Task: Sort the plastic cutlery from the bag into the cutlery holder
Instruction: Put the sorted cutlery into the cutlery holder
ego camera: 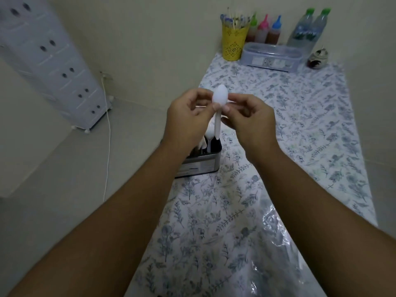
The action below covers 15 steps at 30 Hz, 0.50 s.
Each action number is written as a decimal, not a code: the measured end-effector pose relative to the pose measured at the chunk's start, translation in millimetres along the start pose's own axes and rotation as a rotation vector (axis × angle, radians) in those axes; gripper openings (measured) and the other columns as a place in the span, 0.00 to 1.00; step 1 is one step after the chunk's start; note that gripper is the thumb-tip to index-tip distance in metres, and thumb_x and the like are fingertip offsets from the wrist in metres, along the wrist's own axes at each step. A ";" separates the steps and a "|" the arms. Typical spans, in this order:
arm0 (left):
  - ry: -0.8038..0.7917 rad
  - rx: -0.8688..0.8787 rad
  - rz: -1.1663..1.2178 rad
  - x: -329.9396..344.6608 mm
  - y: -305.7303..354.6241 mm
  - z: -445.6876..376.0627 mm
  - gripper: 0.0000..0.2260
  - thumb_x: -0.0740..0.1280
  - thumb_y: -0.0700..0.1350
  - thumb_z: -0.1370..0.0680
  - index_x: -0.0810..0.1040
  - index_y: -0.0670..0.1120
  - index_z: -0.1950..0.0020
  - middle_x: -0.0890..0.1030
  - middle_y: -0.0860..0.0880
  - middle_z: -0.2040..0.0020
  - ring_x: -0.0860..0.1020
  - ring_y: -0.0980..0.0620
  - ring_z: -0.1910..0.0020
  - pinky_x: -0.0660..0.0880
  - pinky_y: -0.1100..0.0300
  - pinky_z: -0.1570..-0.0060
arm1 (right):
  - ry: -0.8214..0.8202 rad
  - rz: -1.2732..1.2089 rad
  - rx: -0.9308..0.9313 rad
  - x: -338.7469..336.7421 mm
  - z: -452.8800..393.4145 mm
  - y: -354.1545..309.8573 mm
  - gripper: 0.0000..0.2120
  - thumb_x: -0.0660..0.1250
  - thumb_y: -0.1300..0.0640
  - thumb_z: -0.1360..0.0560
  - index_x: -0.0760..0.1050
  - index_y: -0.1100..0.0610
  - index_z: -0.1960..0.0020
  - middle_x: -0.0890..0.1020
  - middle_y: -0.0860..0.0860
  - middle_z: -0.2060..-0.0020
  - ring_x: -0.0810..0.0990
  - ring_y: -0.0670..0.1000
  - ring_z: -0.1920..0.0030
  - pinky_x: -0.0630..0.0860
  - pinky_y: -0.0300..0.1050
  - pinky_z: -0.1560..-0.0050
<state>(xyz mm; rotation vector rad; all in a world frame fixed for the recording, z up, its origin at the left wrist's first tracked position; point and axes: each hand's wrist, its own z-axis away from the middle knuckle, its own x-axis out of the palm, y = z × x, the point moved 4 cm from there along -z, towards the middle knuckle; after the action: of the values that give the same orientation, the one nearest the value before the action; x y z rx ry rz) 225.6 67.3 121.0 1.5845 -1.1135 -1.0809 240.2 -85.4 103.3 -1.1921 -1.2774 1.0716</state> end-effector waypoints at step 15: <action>-0.078 0.002 -0.443 12.1 -64.3 -5.8 0.06 0.68 0.41 0.21 0.77 0.48 0.45 0.83 0.52 0.56 0.80 0.59 0.59 0.75 0.65 0.59 | -0.003 0.262 0.171 -3.1 -16.5 81.1 0.08 0.72 0.62 0.23 0.81 0.54 0.45 0.87 0.51 0.58 0.88 0.48 0.56 0.85 0.51 0.54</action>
<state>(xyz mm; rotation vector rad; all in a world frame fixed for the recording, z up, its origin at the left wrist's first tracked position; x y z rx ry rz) 245.7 69.5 58.5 1.8548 -0.8288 -1.4383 261.9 -80.5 23.5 -1.2496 -1.0274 1.3451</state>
